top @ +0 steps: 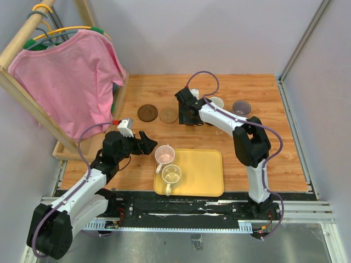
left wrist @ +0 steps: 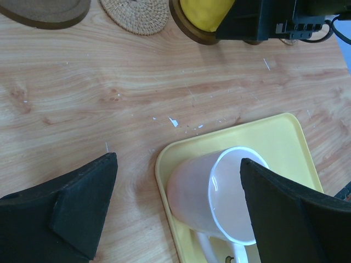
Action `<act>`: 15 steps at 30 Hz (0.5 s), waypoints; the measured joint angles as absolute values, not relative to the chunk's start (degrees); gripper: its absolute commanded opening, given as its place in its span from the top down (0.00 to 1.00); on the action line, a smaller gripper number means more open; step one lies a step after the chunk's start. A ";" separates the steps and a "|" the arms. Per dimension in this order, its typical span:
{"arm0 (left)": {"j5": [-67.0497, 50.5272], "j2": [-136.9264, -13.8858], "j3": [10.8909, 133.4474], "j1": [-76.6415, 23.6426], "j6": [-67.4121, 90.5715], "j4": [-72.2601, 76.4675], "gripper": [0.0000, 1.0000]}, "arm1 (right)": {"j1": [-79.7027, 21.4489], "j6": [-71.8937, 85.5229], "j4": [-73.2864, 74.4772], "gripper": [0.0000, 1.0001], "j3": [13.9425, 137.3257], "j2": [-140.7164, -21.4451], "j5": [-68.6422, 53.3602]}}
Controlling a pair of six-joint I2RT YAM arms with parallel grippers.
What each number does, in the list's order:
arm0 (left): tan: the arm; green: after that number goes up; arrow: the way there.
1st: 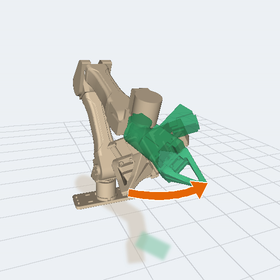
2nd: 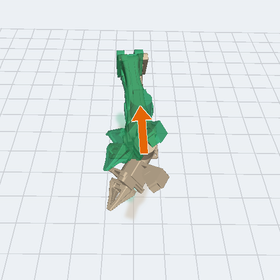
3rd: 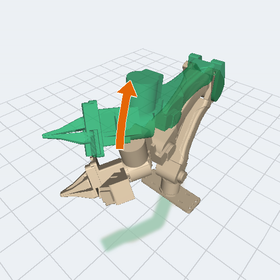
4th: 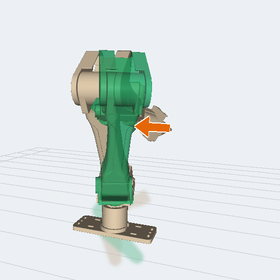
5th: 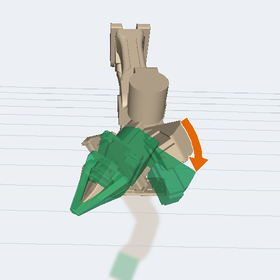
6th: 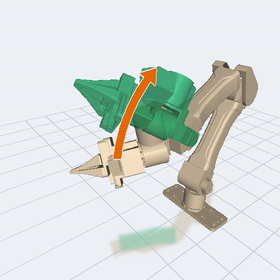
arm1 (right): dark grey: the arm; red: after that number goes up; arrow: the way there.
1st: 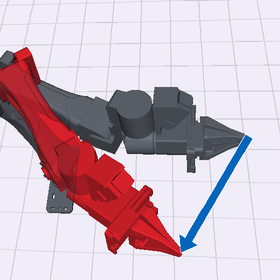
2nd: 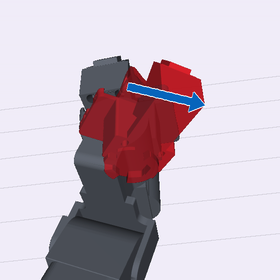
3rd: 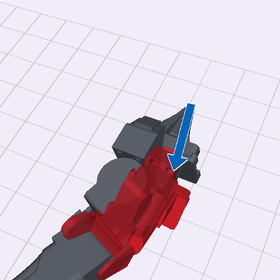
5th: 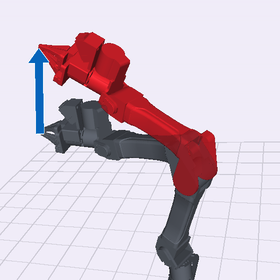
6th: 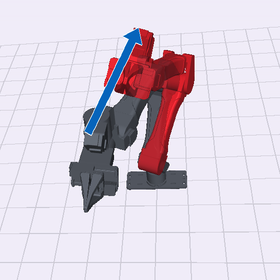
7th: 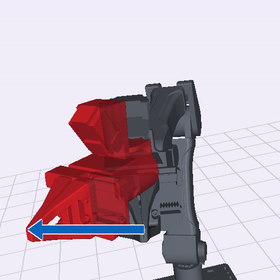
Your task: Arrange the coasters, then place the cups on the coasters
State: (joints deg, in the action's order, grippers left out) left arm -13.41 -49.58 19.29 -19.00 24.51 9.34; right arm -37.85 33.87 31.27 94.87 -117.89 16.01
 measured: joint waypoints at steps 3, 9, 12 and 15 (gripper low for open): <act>-13.41 -49.08 19.29 -19.00 24.53 9.32 0.03 | -38.02 33.85 31.20 0.38 94.85 -117.86 15.53; -13.41 -48.36 19.29 -19.00 24.73 9.32 0.03 | -38.13 33.82 31.05 0.39 94.85 -117.86 14.83; -13.41 -48.31 19.29 -19.00 24.77 9.32 0.03 | -38.22 33.82 30.92 0.39 94.85 -117.86 14.52; -13.41 -48.21 19.29 -19.00 24.86 9.32 0.03 | -38.70 33.80 30.65 0.39 94.85 -117.86 14.39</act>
